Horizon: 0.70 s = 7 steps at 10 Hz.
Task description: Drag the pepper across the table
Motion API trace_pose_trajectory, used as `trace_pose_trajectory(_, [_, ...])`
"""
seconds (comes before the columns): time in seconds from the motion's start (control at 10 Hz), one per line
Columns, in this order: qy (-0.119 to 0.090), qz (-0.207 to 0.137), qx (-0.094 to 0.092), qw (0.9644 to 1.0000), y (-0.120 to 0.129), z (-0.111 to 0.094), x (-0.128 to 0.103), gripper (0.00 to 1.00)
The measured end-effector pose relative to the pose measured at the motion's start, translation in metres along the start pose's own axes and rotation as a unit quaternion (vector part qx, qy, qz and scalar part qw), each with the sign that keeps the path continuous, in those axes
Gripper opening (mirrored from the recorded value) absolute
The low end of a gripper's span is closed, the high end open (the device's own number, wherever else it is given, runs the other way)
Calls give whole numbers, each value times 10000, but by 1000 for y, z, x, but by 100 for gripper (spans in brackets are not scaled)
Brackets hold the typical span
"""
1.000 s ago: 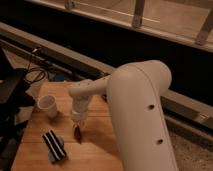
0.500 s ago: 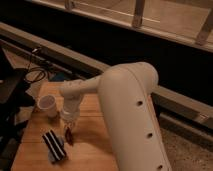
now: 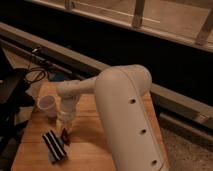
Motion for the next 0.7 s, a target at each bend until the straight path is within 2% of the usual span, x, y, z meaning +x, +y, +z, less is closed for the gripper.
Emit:
trace_pose_trajectory(0.1, [62,-164,-70,9998,13,5,-7,20])
trace_pose_trajectory(0.5, [242,-501,-296,9980,36,19,-21,20])
trace_pose_trajectory(0.7, [304,-746,-319,9962,56,26,-31,20])
